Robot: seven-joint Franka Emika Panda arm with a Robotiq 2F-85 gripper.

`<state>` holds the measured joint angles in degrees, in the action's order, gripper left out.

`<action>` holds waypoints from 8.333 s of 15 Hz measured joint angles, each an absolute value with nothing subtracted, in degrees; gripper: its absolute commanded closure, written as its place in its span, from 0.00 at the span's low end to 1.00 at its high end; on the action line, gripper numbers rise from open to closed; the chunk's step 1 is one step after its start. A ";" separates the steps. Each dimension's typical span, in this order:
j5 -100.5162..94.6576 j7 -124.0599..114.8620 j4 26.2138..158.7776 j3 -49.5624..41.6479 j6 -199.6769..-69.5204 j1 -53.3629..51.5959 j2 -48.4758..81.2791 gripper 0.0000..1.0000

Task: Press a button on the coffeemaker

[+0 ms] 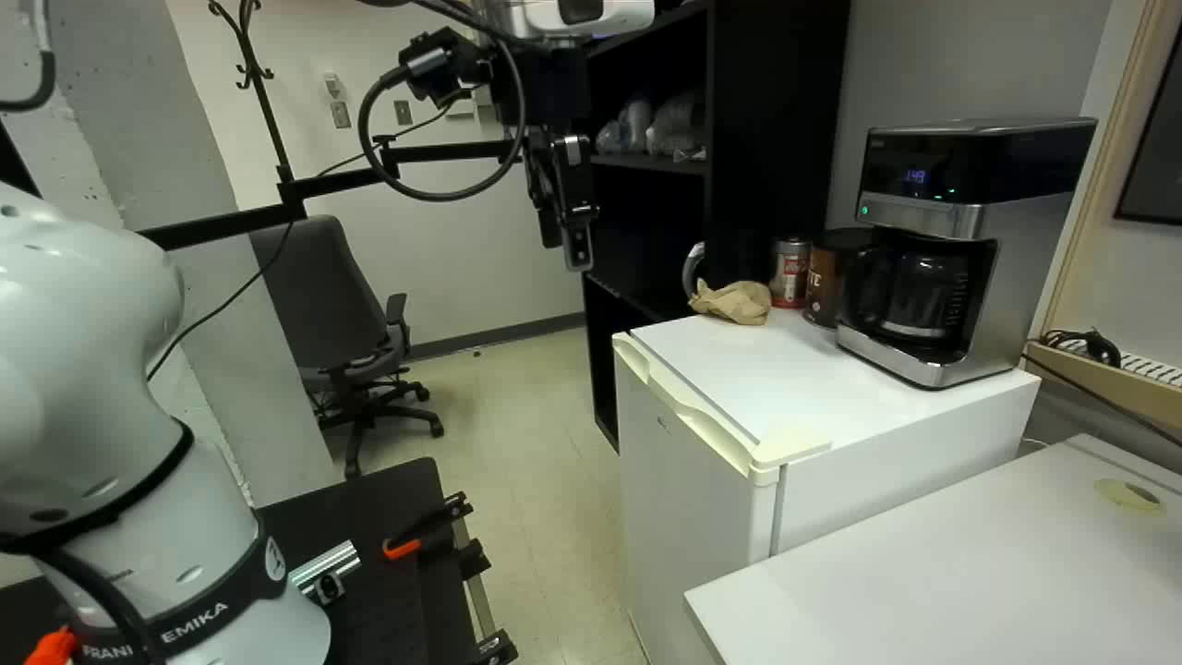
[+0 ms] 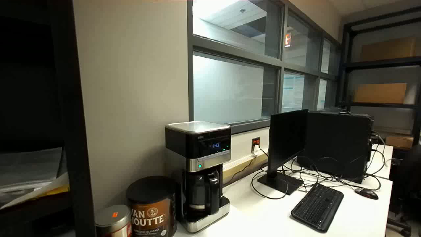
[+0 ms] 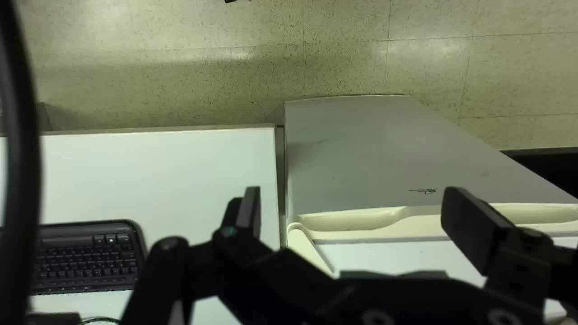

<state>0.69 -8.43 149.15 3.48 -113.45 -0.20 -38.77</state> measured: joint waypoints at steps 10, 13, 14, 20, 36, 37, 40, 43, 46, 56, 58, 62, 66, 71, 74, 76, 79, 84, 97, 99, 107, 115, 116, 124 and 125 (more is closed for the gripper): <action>0.68 -8.43 149.15 3.48 -113.45 -0.20 -38.77 0.00; 0.68 -8.43 149.15 3.48 -113.45 -0.20 -38.77 0.00; 0.68 -8.44 149.16 3.48 -113.45 -0.20 -38.77 0.00; 0.68 -8.43 149.16 3.42 -113.53 -0.17 -38.77 0.40; -2.38 -11.13 149.42 5.42 -140.23 1.39 -30.67 1.00; -3.31 -12.07 149.41 5.98 -143.08 1.92 -29.60 1.00; -7.29 -15.88 149.30 8.28 -151.81 4.46 -26.20 1.00; -12.59 -21.14 148.78 11.69 -160.78 9.10 -22.24 1.00; -19.52 -27.86 147.02 16.28 -168.25 16.05 -18.38 1.00; -47.97 -58.59 135.56 42.12 -175.71 48.35 -13.59 1.00; -53.09 -65.27 133.62 48.12 -175.66 53.89 -13.37 1.00; -62.70 -77.38 129.99 60.01 -174.92 64.51 -12.70 1.00; -71.17 -86.60 126.49 71.94 -170.94 74.90 -10.14 1.00; -78.21 -91.46 124.44 84.50 -165.53 86.01 -4.91 1.00; -78.51 -91.41 124.42 88.70 -165.23 90.89 -3.25 1.00; -78.01 -91.25 124.42 90.50 -165.45 93.43 -3.09 1.00; -74.16 -89.40 124.26 93.25 -165.83 96.64 -3.14 1.00; -61.47 -81.04 123.75 98.71 -167.08 101.88 -4.81 1.00; -37.48 -65.12 123.98 103.79 -173.91 107.19 -12.37 1.00; -36.53 -65.24 123.60 106.20 -174.57 109.34 -12.99 1.00; -29.10 -64.12 119.08 123.09 -177.07 124.66 -18.76 1.00; -14.21 -55.93 106.51 131.20 -177.96 135.16 -32.16 1.00; -9.92 -52.90 104.82 131.22 -177.96 135.17 -34.18 1.00; 9.92 -39.53 93.32 131.24 -177.89 135.90 -46.80 1.00; 11.30 -38.63 92.20 131.21 -177.86 136.13 -47.83 1.00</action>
<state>11.30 -38.63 92.20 131.21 -177.86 136.13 -47.83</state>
